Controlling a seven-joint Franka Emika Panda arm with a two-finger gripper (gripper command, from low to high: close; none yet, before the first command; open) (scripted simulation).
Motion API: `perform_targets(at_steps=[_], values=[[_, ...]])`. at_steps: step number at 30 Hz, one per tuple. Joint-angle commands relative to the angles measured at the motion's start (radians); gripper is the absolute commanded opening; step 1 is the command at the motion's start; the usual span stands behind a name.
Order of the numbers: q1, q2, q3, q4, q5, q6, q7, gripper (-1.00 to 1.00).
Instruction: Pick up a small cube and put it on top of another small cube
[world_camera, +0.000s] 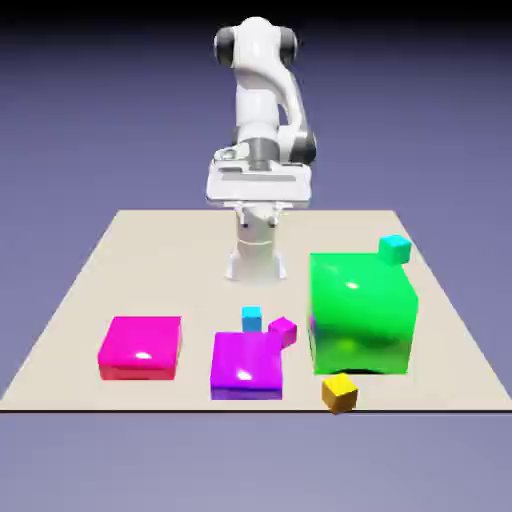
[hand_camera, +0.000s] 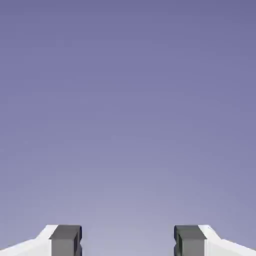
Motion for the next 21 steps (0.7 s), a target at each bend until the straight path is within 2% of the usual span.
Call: perform_targets(at_steps=[1, 21], values=[[0.013, 0.032, -0.036, 0.0, 0.041, -0.041, 0.01, 0.0], [0.282, 0.662, -0.758, -0.003, 0.864, -0.856, 0.212, 0.0]])
